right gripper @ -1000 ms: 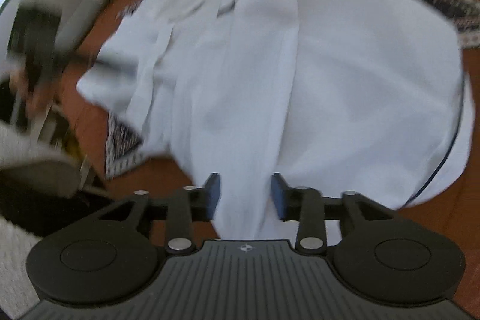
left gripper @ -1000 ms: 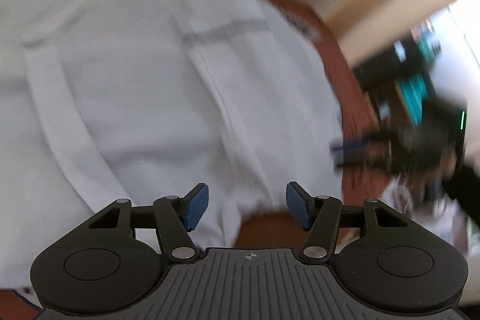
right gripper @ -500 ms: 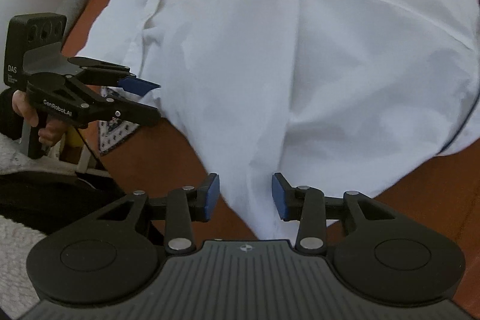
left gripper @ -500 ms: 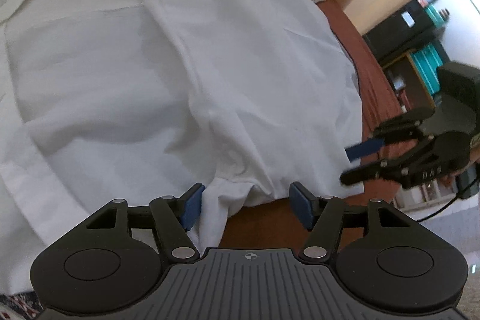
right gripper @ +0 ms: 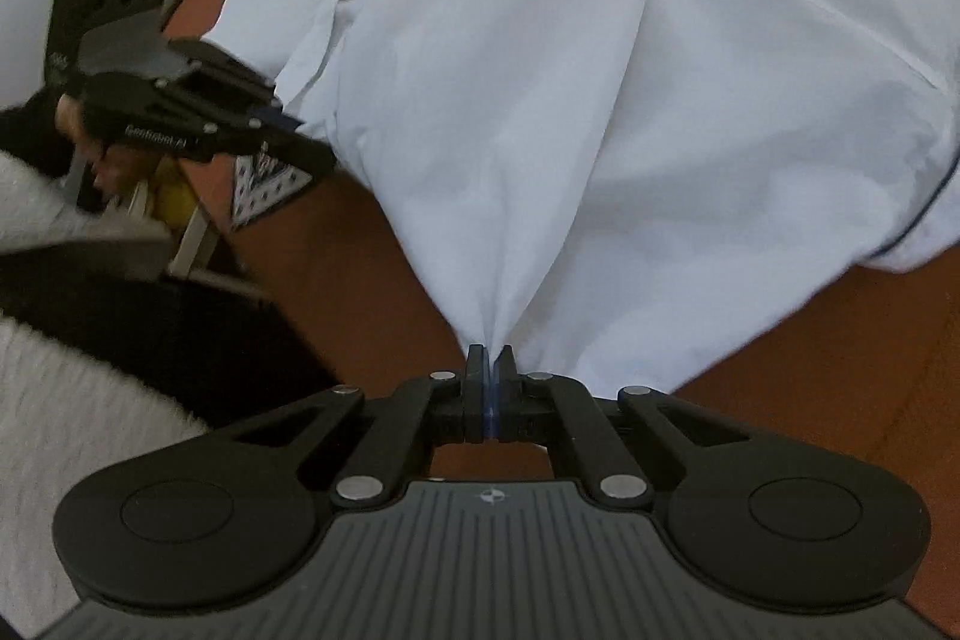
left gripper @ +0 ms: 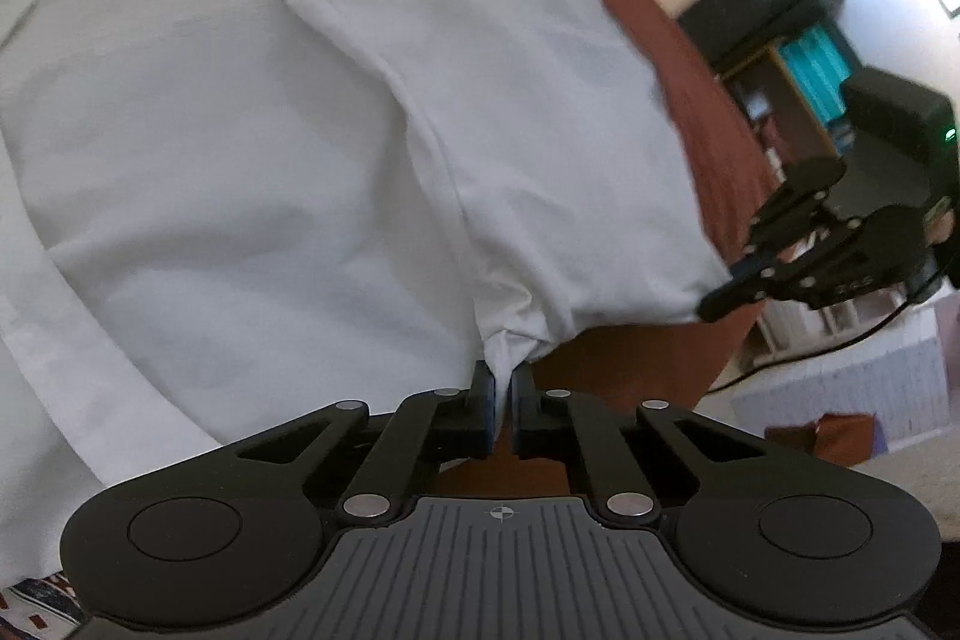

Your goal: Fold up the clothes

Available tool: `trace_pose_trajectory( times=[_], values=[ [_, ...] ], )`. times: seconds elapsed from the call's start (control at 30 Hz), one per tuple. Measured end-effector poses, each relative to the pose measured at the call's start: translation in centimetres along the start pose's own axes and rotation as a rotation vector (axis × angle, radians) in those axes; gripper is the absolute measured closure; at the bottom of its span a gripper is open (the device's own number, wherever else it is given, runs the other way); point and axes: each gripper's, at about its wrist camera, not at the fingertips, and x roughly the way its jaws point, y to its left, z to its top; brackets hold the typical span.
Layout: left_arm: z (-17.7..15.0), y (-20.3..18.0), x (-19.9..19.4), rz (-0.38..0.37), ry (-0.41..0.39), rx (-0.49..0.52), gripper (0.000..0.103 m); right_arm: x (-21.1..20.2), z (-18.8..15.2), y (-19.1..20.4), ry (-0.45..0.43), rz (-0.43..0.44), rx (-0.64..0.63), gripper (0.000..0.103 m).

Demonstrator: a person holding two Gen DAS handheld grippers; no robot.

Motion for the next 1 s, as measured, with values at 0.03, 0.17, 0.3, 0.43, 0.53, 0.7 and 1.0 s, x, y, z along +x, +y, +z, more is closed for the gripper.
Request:
trace_pose_trajectory(
  times=[0.03, 0.17, 0.3, 0.43, 0.53, 0.7, 1.0],
  values=[
    [-0.3, 0.2, 0.7, 0.008, 0.018, -0.004, 0.103, 0.3, -0.2, -0.1, 0.018, 0.004, 0.003, 0.102],
    [-1.0, 1.2, 2.7, 0.047, 0.042, -0.072, 0.091, 2.7, -0.8, -0.1, 0.082, -0.014, -0.004, 0.102],
    [-0.9, 1.3, 1.1, 0.047, 0.03, -0.112, 0.058, 3.2, -0.9, -0.8, 0.077, -0.014, 0.024, 0.097],
    [0.2, 0.6, -3.4, 0.014, -0.034, -0.089, 0.044, -0.6, 0.0, -1.0, 0.023, -0.044, 0.007, 0.064],
    [2.6, 0.8, -6.8, -0.009, -0.134, -0.068, 0.038, -5.9, 1.9, -1.3, -0.138, -0.086, 0.025, 0.052],
    [10.5, 2.0, -8.1, -0.015, -0.329, -0.098, 0.032, -12.4, 6.6, -3.0, -0.423, -0.227, 0.08, 0.034],
    [20.1, 3.1, -4.1, -0.024, -0.336, -0.189, 0.031, -11.7, 14.5, -11.1, -0.445, -0.29, 0.182, 0.028]
  ],
)
